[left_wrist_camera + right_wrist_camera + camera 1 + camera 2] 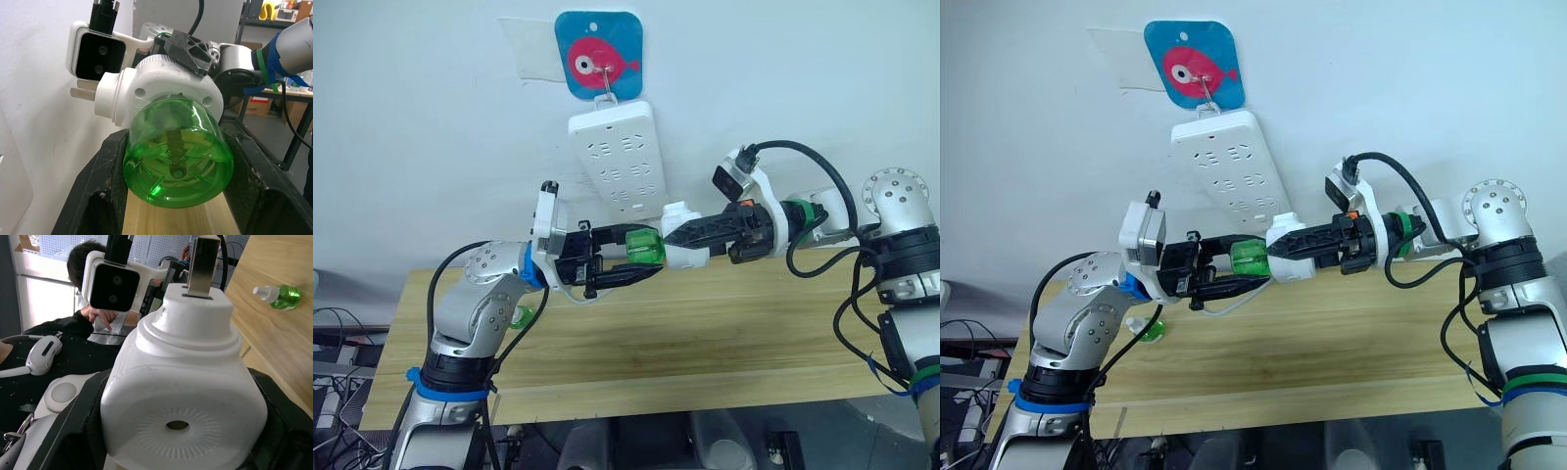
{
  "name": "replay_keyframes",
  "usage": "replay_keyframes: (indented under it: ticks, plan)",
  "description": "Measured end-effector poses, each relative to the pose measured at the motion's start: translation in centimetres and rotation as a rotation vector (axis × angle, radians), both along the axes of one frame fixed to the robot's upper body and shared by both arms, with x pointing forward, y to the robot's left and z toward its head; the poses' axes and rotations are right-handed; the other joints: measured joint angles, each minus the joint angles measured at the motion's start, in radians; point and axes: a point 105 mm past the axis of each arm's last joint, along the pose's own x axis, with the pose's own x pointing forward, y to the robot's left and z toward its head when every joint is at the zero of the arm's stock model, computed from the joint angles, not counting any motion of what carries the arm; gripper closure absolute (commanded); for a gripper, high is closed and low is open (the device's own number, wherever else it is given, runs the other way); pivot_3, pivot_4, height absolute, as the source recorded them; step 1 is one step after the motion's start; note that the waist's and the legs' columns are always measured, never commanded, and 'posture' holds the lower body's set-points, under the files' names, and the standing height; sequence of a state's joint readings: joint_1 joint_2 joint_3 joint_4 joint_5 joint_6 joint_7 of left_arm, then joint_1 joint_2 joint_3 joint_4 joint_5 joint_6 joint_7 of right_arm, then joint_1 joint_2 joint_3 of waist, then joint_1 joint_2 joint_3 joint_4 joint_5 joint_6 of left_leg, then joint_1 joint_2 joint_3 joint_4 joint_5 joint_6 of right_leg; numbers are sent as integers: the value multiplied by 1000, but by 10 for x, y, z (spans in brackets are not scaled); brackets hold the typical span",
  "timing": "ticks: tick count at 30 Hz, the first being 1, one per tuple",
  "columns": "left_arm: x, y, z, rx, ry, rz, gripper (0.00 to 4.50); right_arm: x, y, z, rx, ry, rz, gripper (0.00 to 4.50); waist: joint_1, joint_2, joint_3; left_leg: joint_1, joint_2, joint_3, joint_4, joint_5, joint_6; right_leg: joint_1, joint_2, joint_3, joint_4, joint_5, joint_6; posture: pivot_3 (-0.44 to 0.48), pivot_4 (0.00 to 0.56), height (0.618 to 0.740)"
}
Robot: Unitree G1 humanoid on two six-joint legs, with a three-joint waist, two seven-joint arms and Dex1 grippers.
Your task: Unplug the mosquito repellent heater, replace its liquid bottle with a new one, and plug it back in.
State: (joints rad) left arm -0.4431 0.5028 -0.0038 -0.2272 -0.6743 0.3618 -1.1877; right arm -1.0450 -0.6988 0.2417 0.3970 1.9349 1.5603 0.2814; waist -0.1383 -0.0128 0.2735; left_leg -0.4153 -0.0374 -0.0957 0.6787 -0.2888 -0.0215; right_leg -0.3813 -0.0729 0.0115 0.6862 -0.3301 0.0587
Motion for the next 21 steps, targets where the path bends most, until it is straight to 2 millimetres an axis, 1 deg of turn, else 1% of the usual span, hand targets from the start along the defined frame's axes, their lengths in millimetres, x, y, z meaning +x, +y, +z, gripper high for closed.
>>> replay_keyframes:
  ticks: [1, 2, 8, 15, 21]
  plan:
    - [0, 0, 0, 5, 6, -1, 2222, 0, 0, 0, 0, 2, 0, 1305, 0, 0, 0, -1, 0, 0, 0, 0, 0, 0, 0, 0, 0, 0, 0, -180, 287, 740]
    - [0, 0, 0, 11, 9, -1, 1508, 0, 0, -1, 1, 5, 0, 1305, 0, 0, 0, -1, 0, 0, 0, 0, 0, 0, 0, 0, -1, 0, 0, -180, 287, 740]
    - [3, 2, -6, 42, 49, 20, 26, -2, -2, 3, 29, 8, 12, 1305, 0, 0, 0, -1, 0, 0, 0, 0, 0, 0, 0, -1, -2, 0, 0, -180, 285, 740]
    - [3, 2, -5, 42, 40, 21, 26, -2, -4, 4, 32, 7, 11, 1305, 0, 0, 0, -2, 0, 0, 0, 0, 0, 0, 0, -1, -3, 1, 0, -183, 285, 740]
    - [1, 2, -1, 38, -41, 19, 26, -3, -5, 3, 28, 3, 10, 1305, 0, 0, 0, -2, 0, 0, 0, 0, -1, 0, 0, -1, -4, 1, 0, -180, 280, 740]
